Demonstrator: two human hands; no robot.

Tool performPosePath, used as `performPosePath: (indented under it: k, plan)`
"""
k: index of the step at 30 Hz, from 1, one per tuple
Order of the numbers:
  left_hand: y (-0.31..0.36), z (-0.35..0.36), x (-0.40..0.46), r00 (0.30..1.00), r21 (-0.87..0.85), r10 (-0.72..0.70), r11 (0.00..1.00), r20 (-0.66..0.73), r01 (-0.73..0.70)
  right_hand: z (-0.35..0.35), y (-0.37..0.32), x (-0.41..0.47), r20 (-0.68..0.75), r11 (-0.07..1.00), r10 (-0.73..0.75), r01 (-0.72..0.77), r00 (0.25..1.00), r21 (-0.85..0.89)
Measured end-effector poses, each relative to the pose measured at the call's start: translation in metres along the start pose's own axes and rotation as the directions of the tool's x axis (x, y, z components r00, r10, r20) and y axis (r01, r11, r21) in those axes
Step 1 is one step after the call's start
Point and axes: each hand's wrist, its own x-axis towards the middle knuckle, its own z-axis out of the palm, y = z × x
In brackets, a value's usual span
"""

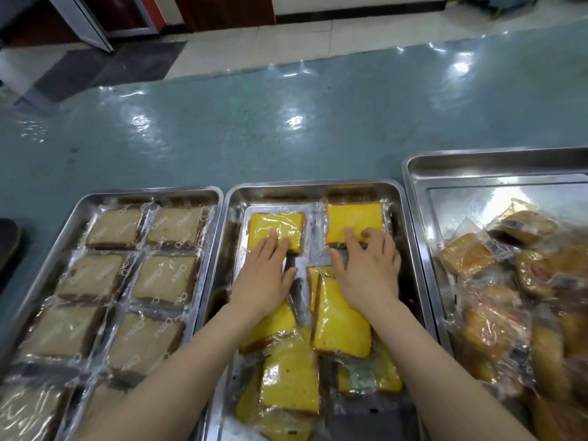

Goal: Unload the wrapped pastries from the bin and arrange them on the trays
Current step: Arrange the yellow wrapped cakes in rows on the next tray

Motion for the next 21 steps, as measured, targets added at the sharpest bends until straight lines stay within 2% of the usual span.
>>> performPosePath:
  k: [6,9,12,14,16,18,21]
  plan:
    - [-0.008,-0.003,0.018,0.997,-0.009,-0.01,1.0,0.072,0.011,0.0,0.0,0.002,0.033,0.999,-0.034,0.033,0.999,0.018]
    - [-0.006,-0.003,0.011,1.0,-0.043,-0.005,0.999,0.012,0.006,0.0,-0.001,0.001,0.018,0.998,-0.027,0.026,0.999,0.049]
    - [-0.007,-0.008,-0.009,0.996,-0.13,-0.008,0.992,-0.087,-0.004,-0.004,-0.002,-0.005,-0.121,0.994,-0.051,0.062,0.991,0.089]
    - [-0.01,-0.011,-0.028,0.998,-0.202,-0.04,0.979,-0.046,0.03,-0.005,-0.002,-0.013,-0.224,0.984,-0.145,0.164,0.964,0.069]
    - [-0.012,-0.011,-0.049,0.997,-0.181,-0.035,0.982,0.068,0.047,-0.004,-0.003,-0.022,-0.161,0.972,-0.22,0.23,0.962,0.042]
    - [-0.011,-0.007,-0.068,0.986,-0.066,0.003,0.998,0.167,0.008,-0.001,-0.003,-0.031,-0.053,0.971,-0.233,0.235,0.971,0.04]
    - [-0.009,-0.001,-0.089,0.979,-0.032,0.015,0.999,0.203,-0.008,-0.002,-0.003,-0.047,-0.016,0.978,-0.206,0.207,0.978,0.036]
